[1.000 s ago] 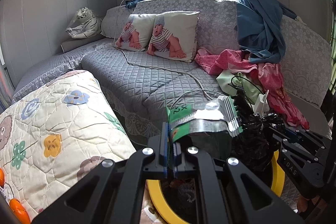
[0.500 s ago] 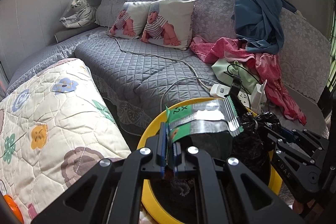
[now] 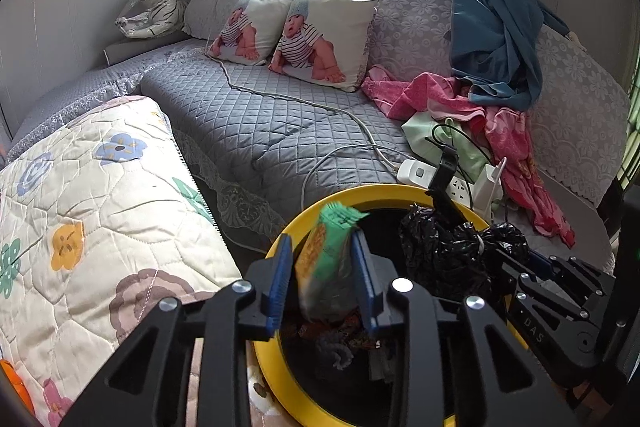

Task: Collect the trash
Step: 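Open both tools to drop the black bag and wrapper into the bin, then move both tools back to the bed toward the orange snack bag and black bag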

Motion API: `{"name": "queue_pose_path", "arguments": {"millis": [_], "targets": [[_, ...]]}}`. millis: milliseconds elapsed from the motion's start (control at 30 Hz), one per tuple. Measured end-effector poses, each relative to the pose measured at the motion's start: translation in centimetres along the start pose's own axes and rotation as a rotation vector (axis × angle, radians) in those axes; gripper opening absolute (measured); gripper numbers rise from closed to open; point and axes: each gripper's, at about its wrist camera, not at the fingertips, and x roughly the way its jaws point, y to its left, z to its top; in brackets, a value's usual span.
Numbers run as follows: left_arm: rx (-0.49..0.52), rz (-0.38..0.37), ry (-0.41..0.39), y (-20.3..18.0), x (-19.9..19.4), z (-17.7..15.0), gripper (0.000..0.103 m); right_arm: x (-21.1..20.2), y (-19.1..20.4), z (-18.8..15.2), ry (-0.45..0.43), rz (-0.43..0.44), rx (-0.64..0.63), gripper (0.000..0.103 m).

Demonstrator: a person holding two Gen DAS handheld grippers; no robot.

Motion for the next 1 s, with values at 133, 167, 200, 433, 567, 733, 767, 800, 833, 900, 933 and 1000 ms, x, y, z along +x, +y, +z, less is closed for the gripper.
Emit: {"name": "queue_pose_path", "arguments": {"millis": [133,167,200,433,567,733,767,800,833,900,933,1000], "targets": [[-0.029,-0.006,-0.006,0.5,-0.4,0.2,0.045,-0.1,-0.1,0.0,0.001,-0.008,0.008,0.036],[-0.034,-0.009,-0.008,0.6,-0.5,0.2,0.051,-0.1,-0.2,0.0,0.000,-0.008,0.011,0.041],[-0.040,-0.013,-0.013,0.8,-0.6,0.2,0.054,-0.2,-0.2,0.1,-0.002,-0.007,0.015,0.043],[-0.089,-0.009,-0.045,2.1,-1.9,0.6,0.064,-0.8,-0.3,0.4,-0.016,-0.011,0.025,0.051],[-0.118,0.027,-0.089,3.7,-3.3,0.7,0.066,-1.3,0.0,0.5,-0.033,-0.004,0.028,0.052],[-0.176,0.069,-0.132,6.6,-5.3,0.6,0.066,-2.3,0.8,0.8,-0.081,0.030,0.022,0.055],[-0.186,0.077,-0.144,7.2,-5.8,0.5,0.066,-2.6,1.0,0.9,-0.091,0.041,0.020,0.058],[-0.195,0.086,-0.158,7.8,-6.4,0.5,0.067,-2.9,1.3,1.0,-0.103,0.054,0.017,0.059],[-0.204,0.095,-0.175,8.4,-7.0,0.4,0.068,-3.2,1.6,1.1,-0.118,0.067,0.013,0.062],[-0.217,0.114,-0.207,9.6,-8.3,0.4,0.071,-3.9,2.5,1.3,-0.146,0.089,-0.005,0.066],[-0.222,0.126,-0.225,10.2,-9.0,0.3,0.073,-4.3,3.1,1.4,-0.162,0.100,-0.019,0.068],[-0.235,0.165,-0.263,11.5,-10.5,0.1,0.077,-5.0,4.4,1.6,-0.190,0.126,-0.048,0.071]]}}
